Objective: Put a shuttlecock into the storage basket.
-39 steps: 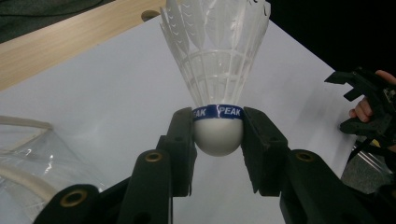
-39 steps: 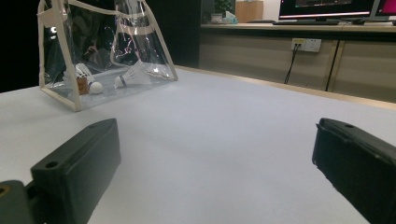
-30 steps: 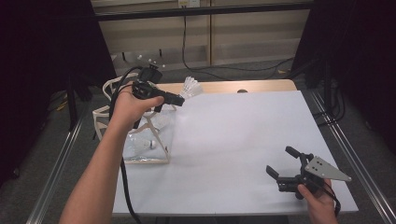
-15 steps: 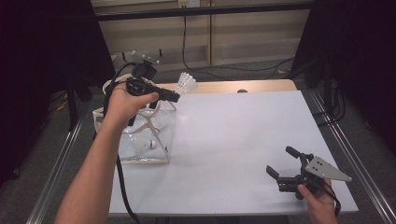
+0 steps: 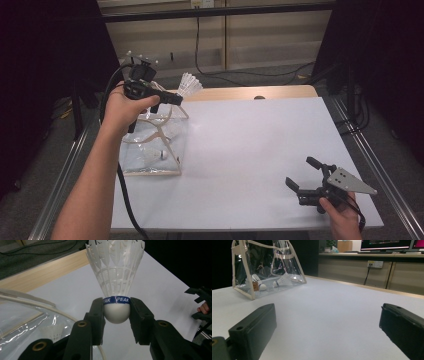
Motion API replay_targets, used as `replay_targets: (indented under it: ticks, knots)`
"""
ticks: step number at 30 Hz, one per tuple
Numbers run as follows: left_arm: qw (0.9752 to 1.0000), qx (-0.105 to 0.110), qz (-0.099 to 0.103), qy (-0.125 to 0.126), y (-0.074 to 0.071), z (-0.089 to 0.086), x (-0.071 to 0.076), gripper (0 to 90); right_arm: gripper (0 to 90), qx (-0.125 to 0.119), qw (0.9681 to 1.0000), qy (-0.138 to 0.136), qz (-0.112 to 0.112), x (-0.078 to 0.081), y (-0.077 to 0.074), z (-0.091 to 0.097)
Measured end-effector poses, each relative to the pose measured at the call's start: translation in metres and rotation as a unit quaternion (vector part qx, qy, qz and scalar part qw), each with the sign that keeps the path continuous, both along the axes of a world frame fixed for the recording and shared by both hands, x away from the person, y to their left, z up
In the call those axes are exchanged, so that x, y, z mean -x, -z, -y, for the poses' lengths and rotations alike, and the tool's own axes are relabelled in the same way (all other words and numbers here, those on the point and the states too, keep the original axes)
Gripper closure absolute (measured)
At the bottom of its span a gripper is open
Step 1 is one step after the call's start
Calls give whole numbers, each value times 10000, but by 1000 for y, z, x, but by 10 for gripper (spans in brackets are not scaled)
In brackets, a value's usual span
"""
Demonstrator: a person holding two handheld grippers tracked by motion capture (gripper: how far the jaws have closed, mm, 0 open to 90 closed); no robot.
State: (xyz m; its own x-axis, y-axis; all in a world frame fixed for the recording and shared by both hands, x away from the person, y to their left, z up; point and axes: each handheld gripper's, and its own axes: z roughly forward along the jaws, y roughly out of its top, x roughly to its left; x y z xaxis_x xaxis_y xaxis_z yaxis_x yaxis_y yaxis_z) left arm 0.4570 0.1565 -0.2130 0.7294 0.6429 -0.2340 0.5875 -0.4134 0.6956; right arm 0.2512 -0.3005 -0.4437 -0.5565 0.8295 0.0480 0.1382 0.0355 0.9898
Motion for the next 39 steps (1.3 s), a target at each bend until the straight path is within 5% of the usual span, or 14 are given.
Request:
replay_targets:
  ticks: [39]
  knots:
    - [9975, -70, 80, -694, -3, -40, -5, 655, 9, 21, 10000, -4, 20, 1, -1, 1]
